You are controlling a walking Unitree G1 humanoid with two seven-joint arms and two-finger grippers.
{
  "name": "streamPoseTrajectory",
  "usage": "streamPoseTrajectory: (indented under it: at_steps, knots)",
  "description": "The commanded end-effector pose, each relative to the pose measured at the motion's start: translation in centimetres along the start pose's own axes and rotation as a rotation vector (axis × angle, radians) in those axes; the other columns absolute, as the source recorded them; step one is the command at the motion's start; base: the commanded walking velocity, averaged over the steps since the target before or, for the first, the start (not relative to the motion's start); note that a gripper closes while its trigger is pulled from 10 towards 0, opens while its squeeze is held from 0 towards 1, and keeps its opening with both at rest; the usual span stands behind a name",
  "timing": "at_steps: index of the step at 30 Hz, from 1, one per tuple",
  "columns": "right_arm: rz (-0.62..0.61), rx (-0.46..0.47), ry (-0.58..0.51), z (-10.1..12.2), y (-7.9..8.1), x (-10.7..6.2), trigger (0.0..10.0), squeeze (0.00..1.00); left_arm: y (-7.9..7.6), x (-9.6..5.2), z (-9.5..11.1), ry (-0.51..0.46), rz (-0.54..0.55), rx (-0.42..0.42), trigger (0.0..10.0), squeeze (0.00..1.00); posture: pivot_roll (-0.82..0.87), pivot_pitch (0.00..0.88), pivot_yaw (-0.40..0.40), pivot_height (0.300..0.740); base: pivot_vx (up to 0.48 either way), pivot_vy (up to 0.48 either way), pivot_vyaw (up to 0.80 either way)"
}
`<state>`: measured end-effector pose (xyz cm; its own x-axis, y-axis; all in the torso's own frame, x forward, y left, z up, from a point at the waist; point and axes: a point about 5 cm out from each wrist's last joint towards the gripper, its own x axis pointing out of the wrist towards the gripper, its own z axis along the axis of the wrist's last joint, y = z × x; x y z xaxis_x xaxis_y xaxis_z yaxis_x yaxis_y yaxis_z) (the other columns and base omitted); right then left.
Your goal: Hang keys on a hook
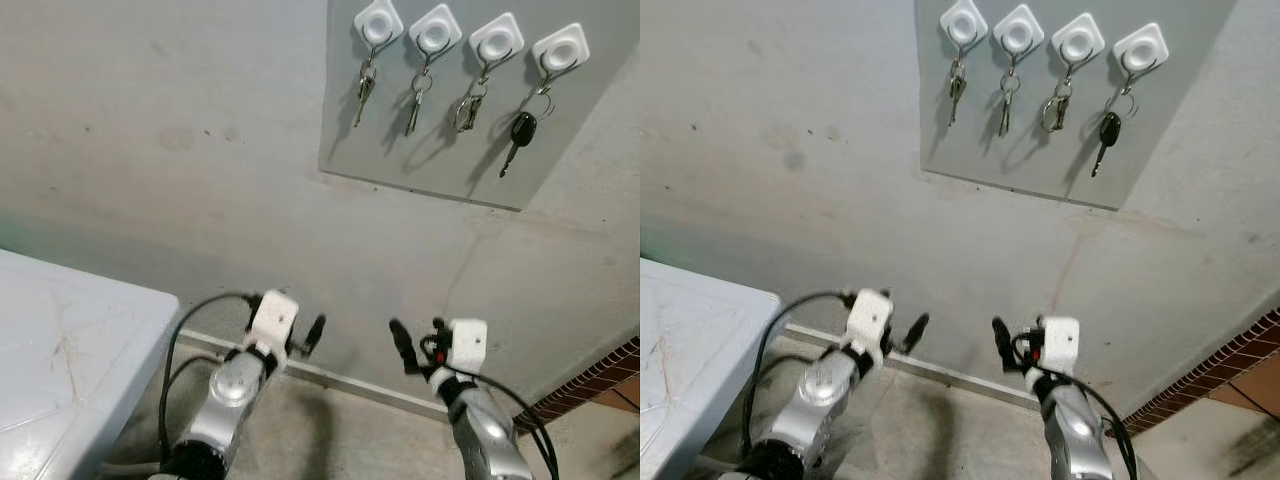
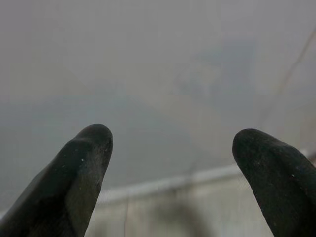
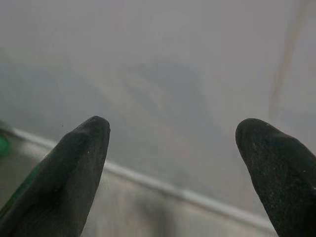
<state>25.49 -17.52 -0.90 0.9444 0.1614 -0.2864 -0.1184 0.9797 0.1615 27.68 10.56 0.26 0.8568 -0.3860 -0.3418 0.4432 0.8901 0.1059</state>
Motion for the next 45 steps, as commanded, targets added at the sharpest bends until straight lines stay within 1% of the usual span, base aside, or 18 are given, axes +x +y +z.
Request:
streamPoseTrajectory:
  at_steps: [1, 2, 3, 4, 7, 8, 9, 10, 12, 14, 16, 21, 24, 25, 29, 33, 35, 45]
  knots:
    - [-0.027, -0.011, 0.024, -0.7, -0.4, -0.3, 10.0, 1.00, 0.0, -0.5, -1.5, 0.061, 0.008, 0.002, 10.0, 0.00, 0.11, 0.052, 0.006, 0.740, 0.000, 0.000, 0.00]
    - [-0.038, 0.011, 0.049, -1.2, -0.5, -0.5, 10.0, 1.00, -0.2, -0.9, -2.5, 0.097, 0.001, -0.013, 10.0, 0.00, 0.11, 0.050, 0.008, 0.740, 0.000, 0.000, 0.00]
    - [-0.038, 0.011, 0.049, -1.2, -0.5, -0.5, 10.0, 1.00, -0.2, -0.9, -2.5, 0.097, 0.001, -0.013, 10.0, 0.00, 0.11, 0.050, 0.008, 0.740, 0.000, 0.000, 0.00]
    - [-0.047, 0.016, 0.075, -1.8, -0.6, -0.7, 10.0, 1.00, -0.5, -1.3, -3.4, 0.134, -0.010, -0.030, 10.0, 0.00, 0.11, 0.048, 0.008, 0.740, 0.000, 0.000, 0.00]
    - [-0.065, 0.005, 0.119, -2.6, -0.8, -1.1, 10.0, 1.00, -0.8, -1.9, -4.7, 0.184, -0.027, -0.055, 10.0, 0.00, 0.11, 0.044, 0.008, 0.740, 0.000, 0.000, 0.00]
    - [-0.076, 0.006, 0.160, -3.4, -0.9, -1.4, 10.0, 0.00, -0.9, -2.4, -5.7, 0.232, -0.017, -0.073, 10.0, 0.00, 0.11, 0.041, 0.005, 0.740, 0.000, 0.000, 0.00]
    - [-0.076, 0.006, 0.160, -3.4, -0.9, -1.4, 10.0, 0.00, -0.9, -2.4, -5.7, 0.232, -0.017, -0.073, 10.0, 0.00, 0.11, 0.041, 0.005, 0.740, 0.000, 0.000, 0.00]
    - [-0.089, 0.016, 0.199, -4.1, -1.0, -1.8, 10.0, 0.00, -0.8, -2.9, -6.6, 0.285, 0.005, -0.093, 10.0, 0.00, 0.11, 0.039, 0.003, 0.740, 0.000, 0.000, 0.00]
    - [-0.108, 0.010, 0.246, -4.9, -1.3, -2.4, 10.0, 0.00, -0.9, -3.4, -7.6, 0.342, 0.021, -0.109, 10.0, 0.00, 0.11, 0.033, 0.002, 0.740, 0.000, 0.000, 0.00]
    - [-0.121, 0.009, 0.265, -5.3, -1.4, -2.6, 10.0, 0.00, -0.9, -3.6, -7.7, 0.349, 0.018, -0.114, 10.0, 0.00, 0.11, 0.030, 0.001, 0.740, 0.000, 0.000, 0.00]
    - [-0.148, 0.000, 0.333, -6.3, -1.7, -3.4, 10.0, 0.00, -1.2, -3.8, -8.1, 0.371, 0.015, -0.130, 10.0, 0.00, 0.11, 0.017, -0.001, 0.740, 0.000, 0.000, 0.00]
    - [-0.183, 0.006, 0.427, -7.9, -2.1, -4.7, 10.0, 0.00, -1.2, -4.1, -8.6, 0.404, 0.040, -0.158, 10.0, 0.00, 0.11, 0.001, -0.003, 0.740, 0.000, 0.000, 0.00]
    - [-0.206, 0.017, 0.468, -8.6, -2.2, -5.4, 10.0, 0.00, -1.1, -4.0, -8.7, 0.410, 0.075, -0.211, 10.0, 0.00, 0.11, 0.000, -0.002, 0.740, 0.000, 0.000, 0.00]
    - [-0.214, 0.013, 0.492, -9.0, -2.3, -5.8, 10.0, 0.00, -1.2, -3.9, -8.6, 0.413, 0.066, -0.187, 10.0, 0.00, 0.11, 0.000, -0.004, 0.740, 0.000, 0.000, 0.00]
    - [-0.212, 0.010, 0.521, -9.5, -2.2, -6.3, 10.0, 0.00, -1.3, -4.0, -8.7, 0.429, 0.064, -0.179, 10.0, 0.00, 0.11, 0.000, -0.004, 0.740, 0.000, 0.000, 0.00]
    - [-0.224, 0.012, 0.554, -10.1, -2.1, -6.8, 10.0, 0.00, -1.5, -4.6, -9.5, 0.475, 0.072, -0.180, 10.0, 0.00, 0.10, 0.000, -0.003, 0.740, 0.000, 0.000, 0.00]
    - [-0.221, 0.008, 0.583, -10.7, -1.8, -7.4, 10.0, 0.00, -1.7, -5.8, -10.9, 0.546, 0.082, -0.168, 10.0, 0.00, 0.10, 0.000, 0.009, 0.740, 0.000, 0.000, 0.00]
    - [-0.239, 0.033, 0.596, -11.2, -1.6, -7.9, 10.0, 0.00, -2.1, -6.3, -11.4, 0.571, 0.067, -0.176, 10.0, 0.00, 0.07, 0.000, 0.051, 0.740, 0.000, 0.000, 0.00]
